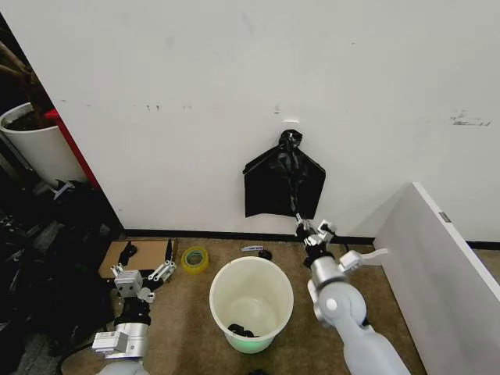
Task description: Place the garbage bag over the trash bin.
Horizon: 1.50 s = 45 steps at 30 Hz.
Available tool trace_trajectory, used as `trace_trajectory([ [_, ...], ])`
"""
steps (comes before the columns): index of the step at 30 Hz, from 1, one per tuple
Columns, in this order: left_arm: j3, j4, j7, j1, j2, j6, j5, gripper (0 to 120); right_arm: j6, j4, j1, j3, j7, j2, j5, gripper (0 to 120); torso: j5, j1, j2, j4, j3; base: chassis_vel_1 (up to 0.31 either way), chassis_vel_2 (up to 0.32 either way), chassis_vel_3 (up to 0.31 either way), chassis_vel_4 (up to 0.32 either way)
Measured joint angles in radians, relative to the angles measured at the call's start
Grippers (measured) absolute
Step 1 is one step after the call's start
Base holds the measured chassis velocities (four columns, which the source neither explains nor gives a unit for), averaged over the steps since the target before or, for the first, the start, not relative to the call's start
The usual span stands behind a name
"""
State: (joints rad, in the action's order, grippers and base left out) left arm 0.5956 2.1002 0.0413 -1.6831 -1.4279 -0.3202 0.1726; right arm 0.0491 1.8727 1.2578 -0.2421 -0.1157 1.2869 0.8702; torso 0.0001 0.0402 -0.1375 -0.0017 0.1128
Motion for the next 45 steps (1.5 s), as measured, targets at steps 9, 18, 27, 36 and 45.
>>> trace_trajectory([
  [9,0.008,0.018,0.000,0.003,0.004,0.004,0.012,100,-0.012,0.056,0.102,0.039,-0.051,-0.090,-0.136,0,0.0001,0.000,0.000,0.0001,0.000,0.000,0.000,0.000,0.000],
  [18,0.011,0.022,0.000,0.010,0.005,0.010,0.020,100,0.003,0.046,0.180,0.055,-0.059,-0.156,-0.239,0,0.0001,0.000,0.000,0.0001,0.000,0.000,0.000,0.000,0.000],
  [27,0.010,0.031,0.000,0.019,0.004,0.021,0.024,100,0.001,0.040,0.227,0.053,-0.058,-0.179,-0.349,0,0.0001,0.000,0.000,0.0001,0.000,0.000,0.000,0.000,0.000],
  [36,0.012,0.040,0.000,0.025,0.008,0.025,0.029,100,0.004,0.022,0.263,0.055,-0.057,-0.188,-0.493,0,-0.0001,0.000,0.000,0.0000,0.000,0.000,0.000,0.000,0.000],
  [45,0.013,0.035,0.000,0.030,0.015,0.026,0.032,100,0.130,-0.013,0.218,0.048,-0.027,-0.149,-0.590,0,-0.0001,0.000,0.000,0.0001,0.000,0.000,0.000,0.000,0.000],
])
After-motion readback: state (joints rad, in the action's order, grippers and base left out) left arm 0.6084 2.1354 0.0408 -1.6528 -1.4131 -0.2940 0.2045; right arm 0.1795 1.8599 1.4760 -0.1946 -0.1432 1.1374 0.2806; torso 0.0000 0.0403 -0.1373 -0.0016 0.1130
